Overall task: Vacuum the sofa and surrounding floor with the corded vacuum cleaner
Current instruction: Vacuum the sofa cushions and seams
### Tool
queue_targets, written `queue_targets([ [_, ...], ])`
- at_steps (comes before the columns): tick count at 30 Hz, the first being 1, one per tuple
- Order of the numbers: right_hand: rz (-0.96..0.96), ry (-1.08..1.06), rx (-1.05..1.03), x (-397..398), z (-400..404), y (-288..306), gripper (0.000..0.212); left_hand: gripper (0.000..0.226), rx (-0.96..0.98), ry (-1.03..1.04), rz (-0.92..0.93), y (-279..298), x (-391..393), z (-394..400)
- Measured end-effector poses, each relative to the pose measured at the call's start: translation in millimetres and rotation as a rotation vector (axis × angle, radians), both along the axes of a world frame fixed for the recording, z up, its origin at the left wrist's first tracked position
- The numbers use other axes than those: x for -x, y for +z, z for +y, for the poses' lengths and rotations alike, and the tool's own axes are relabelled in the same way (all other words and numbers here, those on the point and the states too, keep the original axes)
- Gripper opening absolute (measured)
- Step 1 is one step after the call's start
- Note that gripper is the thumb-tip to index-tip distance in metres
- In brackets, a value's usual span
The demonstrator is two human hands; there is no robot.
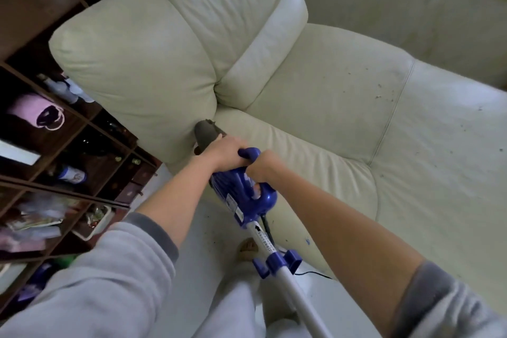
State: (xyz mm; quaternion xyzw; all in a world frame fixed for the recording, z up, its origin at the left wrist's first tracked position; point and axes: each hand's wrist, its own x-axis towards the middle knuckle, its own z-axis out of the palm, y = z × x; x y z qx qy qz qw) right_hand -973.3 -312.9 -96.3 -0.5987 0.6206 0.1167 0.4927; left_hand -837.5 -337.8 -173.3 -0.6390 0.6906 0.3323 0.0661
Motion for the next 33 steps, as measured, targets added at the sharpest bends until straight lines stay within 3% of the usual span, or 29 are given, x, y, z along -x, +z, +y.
queue_targets([
  [2,0.047,-0.018,-0.007,5,-2,-9,0.020,0.075,0.081,0.239,-0.014,-11,8,8],
  [4,0.085,-0.025,-0.026,7,-2,-17,0.024,0.118,0.037,0.625,0.058,-16,16,20],
  [6,0.088,-0.035,-0.025,6,-1,-22,0.022,0.143,-0.130,0.961,0.241,-18,19,31],
  [8,0.087,-0.031,-0.027,5,2,-25,0.024,0.156,-0.265,1.172,0.483,-15,18,38],
  [9,0.083,-0.029,-0.029,6,3,-24,0.026,0.150,-0.327,1.217,0.567,-13,15,40],
  [12,0.050,-0.054,-0.024,6,7,-22,0.027,0.091,-0.580,1.230,0.715,-8,5,54],
  [17,0.038,-0.082,-0.008,5,17,-22,0.022,0.054,-0.668,1.311,0.923,-3,13,84],
  [24,0.067,-0.067,-0.014,23,36,-17,0.019,0.091,-0.689,1.322,0.900,-1,32,104],
  [29,0.026,-0.055,0.018,39,59,-13,0.022,0.073,-0.600,1.315,0.868,13,51,128],
  [33,-0.037,-0.090,0.057,57,78,-15,0.022,0.092,-0.568,1.309,0.830,18,69,149],
])
